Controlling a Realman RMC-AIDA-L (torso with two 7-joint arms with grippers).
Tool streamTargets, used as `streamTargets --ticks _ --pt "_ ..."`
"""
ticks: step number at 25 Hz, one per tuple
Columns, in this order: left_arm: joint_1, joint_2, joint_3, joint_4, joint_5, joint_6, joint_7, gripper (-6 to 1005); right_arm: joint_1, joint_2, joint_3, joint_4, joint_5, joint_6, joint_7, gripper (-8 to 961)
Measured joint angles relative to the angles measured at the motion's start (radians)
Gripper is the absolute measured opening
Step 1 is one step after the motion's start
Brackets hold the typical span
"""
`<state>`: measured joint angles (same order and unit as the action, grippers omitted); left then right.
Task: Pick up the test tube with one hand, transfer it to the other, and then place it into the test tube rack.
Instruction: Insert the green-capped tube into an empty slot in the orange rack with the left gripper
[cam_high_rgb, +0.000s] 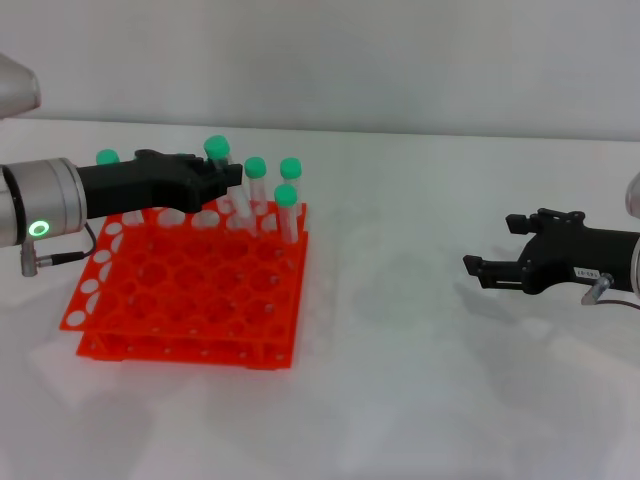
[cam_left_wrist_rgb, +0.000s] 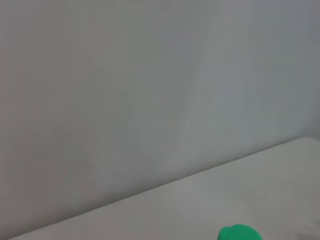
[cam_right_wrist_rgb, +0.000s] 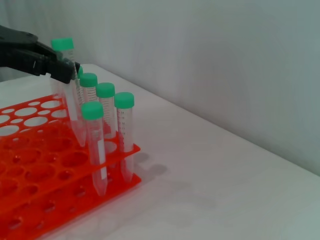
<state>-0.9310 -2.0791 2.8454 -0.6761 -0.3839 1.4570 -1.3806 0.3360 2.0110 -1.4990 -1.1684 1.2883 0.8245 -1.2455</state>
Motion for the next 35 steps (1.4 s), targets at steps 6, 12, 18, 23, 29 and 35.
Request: streamTargets --ticks 6,12,18,23,29,35 --pt "0.000 0.001 0.001 0.006 0.011 -0.009 0.003 207 0.003 -0.001 0.000 0.000 0.000 -0.006 0.000 846" --pt "0.000 0.001 0.002 0.029 0.027 -0.012 0.011 207 0.015 -0.001 0.002 0.003 -0.001 -0.007 0.000 846" --pt "0.010 0.000 0.002 0.030 0.034 -0.013 0.015 207 0.017 -0.002 0.004 0.004 -0.001 -0.009 0.000 847" --pt "0.021 -0.002 0.002 0.035 0.035 -0.014 0.039 207 0.017 -0.002 0.004 0.006 -0.002 -0.008 0.000 847" --pt "0.025 0.000 0.002 0.064 0.041 -0.030 0.059 219 0.017 -0.003 0.003 0.006 -0.003 -0.004 0.000 846" --pt "0.021 0.001 0.002 0.064 0.037 -0.032 0.059 302 0.013 -0.003 0.003 0.006 -0.003 -0.002 0.000 846"
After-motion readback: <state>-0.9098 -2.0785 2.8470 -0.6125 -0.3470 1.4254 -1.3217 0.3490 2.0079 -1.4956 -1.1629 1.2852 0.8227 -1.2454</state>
